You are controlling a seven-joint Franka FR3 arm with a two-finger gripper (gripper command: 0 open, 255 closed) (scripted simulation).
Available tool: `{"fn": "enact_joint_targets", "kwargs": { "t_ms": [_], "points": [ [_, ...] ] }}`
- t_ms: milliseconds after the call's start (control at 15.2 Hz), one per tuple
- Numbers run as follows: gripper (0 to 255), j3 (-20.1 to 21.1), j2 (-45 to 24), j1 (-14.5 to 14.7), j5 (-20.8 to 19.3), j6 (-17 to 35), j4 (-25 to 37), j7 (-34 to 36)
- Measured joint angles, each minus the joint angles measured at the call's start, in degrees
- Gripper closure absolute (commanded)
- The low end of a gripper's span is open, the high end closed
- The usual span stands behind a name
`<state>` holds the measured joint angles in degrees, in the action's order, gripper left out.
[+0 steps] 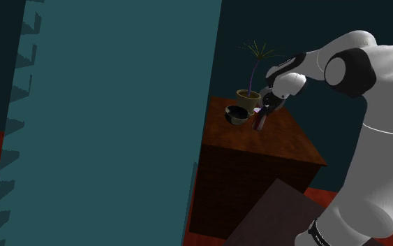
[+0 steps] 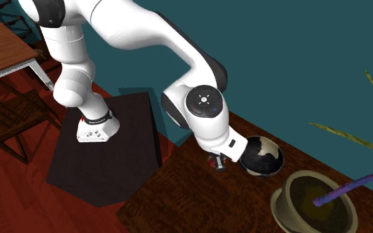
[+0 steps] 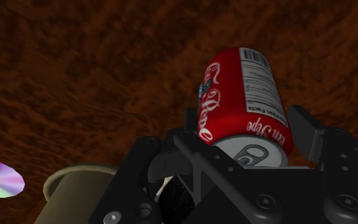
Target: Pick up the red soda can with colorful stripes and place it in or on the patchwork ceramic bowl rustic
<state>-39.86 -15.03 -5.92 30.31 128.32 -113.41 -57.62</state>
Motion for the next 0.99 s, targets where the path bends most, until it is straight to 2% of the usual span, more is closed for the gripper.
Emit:
{"fn": "enact_joint_targets", "kwargs": {
  "t_ms": [990],
  "points": [
    [255, -2.03, 5.48, 1.44, -6.77, -8.49, 5.48, 6.03]
  ]
}}
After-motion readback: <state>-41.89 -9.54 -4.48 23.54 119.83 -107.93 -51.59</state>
